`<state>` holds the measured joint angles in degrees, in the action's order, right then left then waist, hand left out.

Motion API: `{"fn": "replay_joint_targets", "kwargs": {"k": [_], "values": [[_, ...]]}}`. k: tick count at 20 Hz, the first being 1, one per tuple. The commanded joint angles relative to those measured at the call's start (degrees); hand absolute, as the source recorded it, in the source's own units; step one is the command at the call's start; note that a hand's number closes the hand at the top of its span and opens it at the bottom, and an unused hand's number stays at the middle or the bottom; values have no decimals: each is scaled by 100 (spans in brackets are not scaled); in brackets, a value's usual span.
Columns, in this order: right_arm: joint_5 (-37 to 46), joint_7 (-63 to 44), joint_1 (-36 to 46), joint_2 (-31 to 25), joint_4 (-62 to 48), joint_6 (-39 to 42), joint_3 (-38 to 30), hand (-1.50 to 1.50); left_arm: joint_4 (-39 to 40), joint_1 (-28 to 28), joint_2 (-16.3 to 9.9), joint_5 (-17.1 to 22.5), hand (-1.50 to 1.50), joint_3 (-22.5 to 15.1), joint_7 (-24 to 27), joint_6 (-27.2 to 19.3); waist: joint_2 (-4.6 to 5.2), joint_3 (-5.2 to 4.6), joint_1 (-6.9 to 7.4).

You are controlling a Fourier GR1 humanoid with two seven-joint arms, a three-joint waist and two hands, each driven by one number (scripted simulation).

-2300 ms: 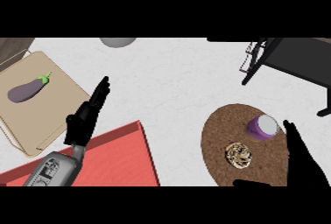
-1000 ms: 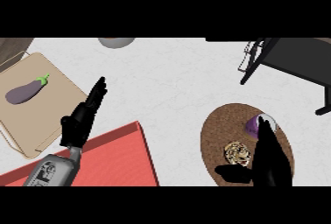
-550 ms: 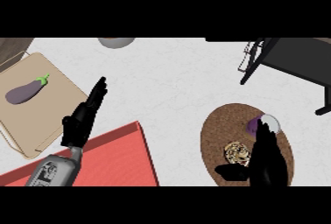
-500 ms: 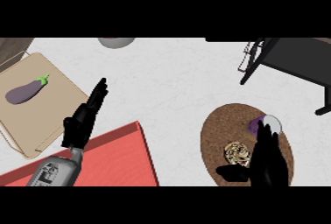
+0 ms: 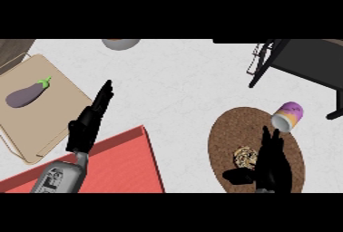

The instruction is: Pick the cupcake from the placemat and place it in the tiered shelf

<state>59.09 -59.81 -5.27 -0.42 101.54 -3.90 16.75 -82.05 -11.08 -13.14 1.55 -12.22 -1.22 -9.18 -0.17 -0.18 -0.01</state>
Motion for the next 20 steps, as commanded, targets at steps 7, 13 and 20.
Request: {"fn": "replay_joint_targets", "kwargs": {"k": [7,13,20], "values": [[-227,-157,173,41,-591,-7,-9,150,-48,470,119,-137,0,280,273,396,15,17,6],[233,258,205,-11,-1101,-122,98,150,71,-133,215,-291,0,548,-66,457,17,18,-4],[-298,-759,2905,39,-2477,111,330,150,344,-329,477,-428,0,421,14,386,71,19,190]]}}
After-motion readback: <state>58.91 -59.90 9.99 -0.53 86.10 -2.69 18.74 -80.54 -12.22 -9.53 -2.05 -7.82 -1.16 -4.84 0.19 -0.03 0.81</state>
